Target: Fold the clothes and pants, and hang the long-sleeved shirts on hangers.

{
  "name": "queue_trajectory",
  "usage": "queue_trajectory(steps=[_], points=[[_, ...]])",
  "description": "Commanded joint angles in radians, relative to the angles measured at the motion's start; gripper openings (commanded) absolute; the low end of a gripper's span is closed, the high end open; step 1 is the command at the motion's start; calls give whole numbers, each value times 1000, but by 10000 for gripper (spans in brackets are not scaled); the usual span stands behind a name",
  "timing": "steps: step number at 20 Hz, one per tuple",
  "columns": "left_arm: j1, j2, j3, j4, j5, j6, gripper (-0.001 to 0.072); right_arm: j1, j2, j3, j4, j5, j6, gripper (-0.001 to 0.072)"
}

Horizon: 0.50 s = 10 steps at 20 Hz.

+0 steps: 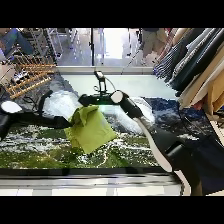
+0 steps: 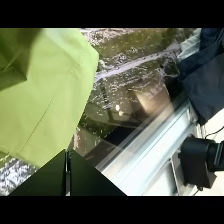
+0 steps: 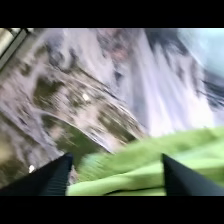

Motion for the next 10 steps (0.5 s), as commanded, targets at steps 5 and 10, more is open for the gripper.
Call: queue_trajectory(steps=[5, 10], points=[[-139, -154, 1, 4, 78, 0, 18, -170, 10, -39, -68, 441, 117, 536], [-175, -132, 1, 85, 134, 0, 60, -185, 25, -42, -127, 477, 147, 537]])
